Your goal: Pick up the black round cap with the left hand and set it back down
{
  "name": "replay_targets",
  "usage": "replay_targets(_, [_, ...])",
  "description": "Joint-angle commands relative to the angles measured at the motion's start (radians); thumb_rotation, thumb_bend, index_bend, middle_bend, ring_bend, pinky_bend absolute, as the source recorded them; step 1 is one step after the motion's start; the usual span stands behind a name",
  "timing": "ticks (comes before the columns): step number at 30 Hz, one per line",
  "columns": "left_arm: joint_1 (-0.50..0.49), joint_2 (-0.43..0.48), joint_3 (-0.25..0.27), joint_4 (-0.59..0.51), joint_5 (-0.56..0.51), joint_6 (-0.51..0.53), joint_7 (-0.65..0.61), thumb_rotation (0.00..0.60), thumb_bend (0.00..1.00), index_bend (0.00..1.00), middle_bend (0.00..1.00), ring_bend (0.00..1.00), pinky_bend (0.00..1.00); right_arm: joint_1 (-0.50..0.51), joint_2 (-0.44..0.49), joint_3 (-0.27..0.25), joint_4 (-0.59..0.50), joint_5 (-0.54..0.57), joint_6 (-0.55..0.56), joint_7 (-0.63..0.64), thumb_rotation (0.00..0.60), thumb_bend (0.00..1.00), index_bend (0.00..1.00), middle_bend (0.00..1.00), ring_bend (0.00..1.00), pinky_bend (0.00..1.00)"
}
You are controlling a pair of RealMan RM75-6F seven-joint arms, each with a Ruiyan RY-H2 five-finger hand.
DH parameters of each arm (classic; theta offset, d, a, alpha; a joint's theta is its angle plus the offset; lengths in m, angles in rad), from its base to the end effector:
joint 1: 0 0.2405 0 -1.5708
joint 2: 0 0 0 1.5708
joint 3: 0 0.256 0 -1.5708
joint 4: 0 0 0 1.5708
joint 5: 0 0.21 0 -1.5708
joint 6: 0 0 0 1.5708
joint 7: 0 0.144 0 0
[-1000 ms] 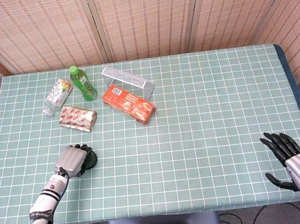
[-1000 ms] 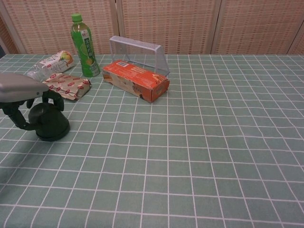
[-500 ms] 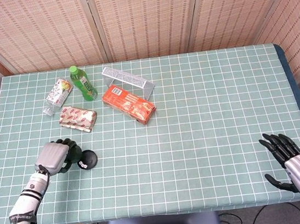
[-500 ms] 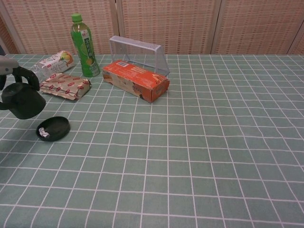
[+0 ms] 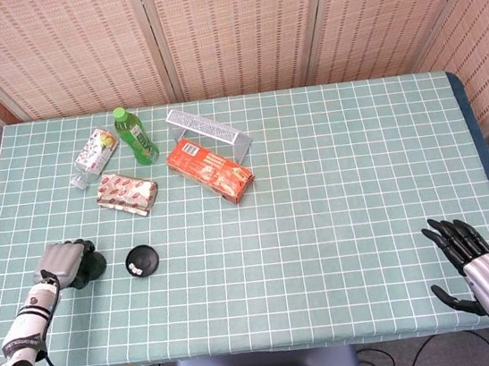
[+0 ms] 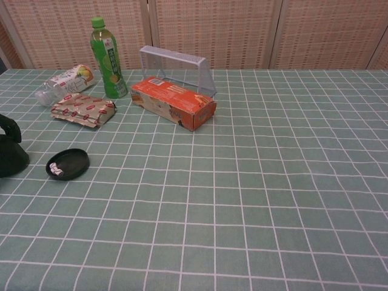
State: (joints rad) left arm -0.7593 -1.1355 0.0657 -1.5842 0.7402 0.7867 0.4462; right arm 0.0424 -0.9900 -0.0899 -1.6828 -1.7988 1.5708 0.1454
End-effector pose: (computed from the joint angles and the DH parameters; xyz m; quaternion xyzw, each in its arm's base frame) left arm -0.2788 0.3309 0.0914 -0.7357 -0.4329 -0.1160 0.5079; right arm -0.2809 -0.1333 0.1691 0.6590 -0.3916 0.4307 0.4762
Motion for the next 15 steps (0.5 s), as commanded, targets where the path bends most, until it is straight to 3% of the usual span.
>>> replay_targets(1, [0.005,-0.009,-0.011,0.005,-0.002,-0.027,-0.041,0.600,0.37,0.00,0.01,0.00,0.22,0.000,0.002,0.000,-0.003,0.002,-0.002,0.000,0.600,0.22,0.00,0.00,0.00,0.00])
replay_targets(5, [0.007,-0.010,-0.007,0.005,-0.003,-0.044,-0.054,0.600,0.37,0.00,0.00,0.00,0.17,-0.002,0.005,-0.001,-0.005,0.000,0.002,0.000,0.600,0.22,0.00,0.00,0.00,0.00])
replay_targets(11, [0.022,0.010,-0.006,-0.040,0.042,0.004,-0.053,0.600,0.35,0.00,0.00,0.00,0.16,-0.002,0.003,-0.001,-0.005,-0.001,0.001,-0.003,0.600,0.22,0.00,0.00,0.00,0.00])
replay_targets(15, [0.058,0.034,-0.016,-0.093,0.124,0.105,-0.064,0.600,0.34,0.00,0.00,0.00,0.14,-0.004,0.001,-0.001,-0.006,-0.004,0.004,-0.009,0.600,0.22,0.00,0.00,0.00,0.00])
